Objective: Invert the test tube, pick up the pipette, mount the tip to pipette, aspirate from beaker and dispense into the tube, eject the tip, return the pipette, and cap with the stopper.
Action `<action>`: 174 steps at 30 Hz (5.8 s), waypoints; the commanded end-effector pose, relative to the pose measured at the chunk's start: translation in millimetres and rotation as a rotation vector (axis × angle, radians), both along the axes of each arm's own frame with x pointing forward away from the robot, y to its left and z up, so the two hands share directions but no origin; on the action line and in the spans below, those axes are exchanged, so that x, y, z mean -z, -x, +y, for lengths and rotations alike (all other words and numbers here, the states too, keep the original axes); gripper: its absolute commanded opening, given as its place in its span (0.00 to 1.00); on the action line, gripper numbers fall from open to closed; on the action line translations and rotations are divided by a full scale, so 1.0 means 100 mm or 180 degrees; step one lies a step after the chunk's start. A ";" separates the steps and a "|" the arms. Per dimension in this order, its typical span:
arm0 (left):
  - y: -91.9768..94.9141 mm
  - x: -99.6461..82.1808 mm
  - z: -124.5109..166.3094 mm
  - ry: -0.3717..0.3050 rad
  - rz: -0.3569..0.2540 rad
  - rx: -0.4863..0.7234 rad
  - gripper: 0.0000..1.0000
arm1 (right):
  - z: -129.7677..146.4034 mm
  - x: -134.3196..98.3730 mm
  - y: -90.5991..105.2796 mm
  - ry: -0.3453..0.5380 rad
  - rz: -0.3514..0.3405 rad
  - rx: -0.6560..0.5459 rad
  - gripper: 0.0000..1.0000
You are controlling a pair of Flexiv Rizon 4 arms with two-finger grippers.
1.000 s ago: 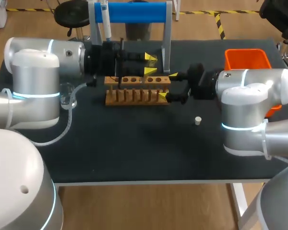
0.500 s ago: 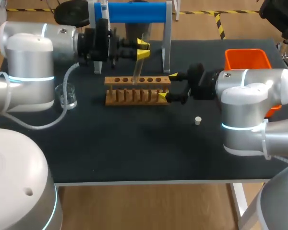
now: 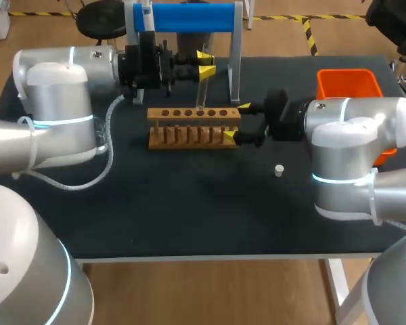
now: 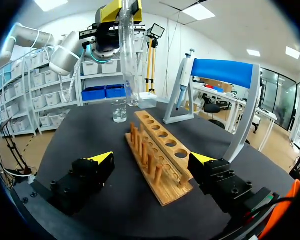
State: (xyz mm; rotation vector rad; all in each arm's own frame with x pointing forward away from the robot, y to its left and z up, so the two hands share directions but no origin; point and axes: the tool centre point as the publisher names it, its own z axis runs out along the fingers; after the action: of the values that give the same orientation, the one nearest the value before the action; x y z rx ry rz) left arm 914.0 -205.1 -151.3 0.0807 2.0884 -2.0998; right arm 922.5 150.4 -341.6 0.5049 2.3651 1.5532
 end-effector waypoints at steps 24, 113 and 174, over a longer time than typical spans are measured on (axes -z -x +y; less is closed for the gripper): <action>-0.32 0.12 -0.13 0.0048 -0.0043 0.0154 0.00 | 0.01 0.01 0.01 -0.0001 -0.0008 0.0013 1.00; -0.32 0.12 -0.13 0.0048 -0.0043 0.0154 0.00 | 0.26 0.18 -0.13 0.0186 -0.0092 0.0038 1.00; -0.54 0.46 -0.03 0.0134 0.0173 -0.0024 0.00 | 0.26 0.18 -0.13 0.0186 -0.0092 0.0038 1.00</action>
State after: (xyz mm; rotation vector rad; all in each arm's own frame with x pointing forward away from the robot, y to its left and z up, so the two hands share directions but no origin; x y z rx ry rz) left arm 965.7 -207.9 -193.8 0.0056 2.0730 -2.1569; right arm 935.9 175.2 -358.5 0.4766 2.3790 1.4737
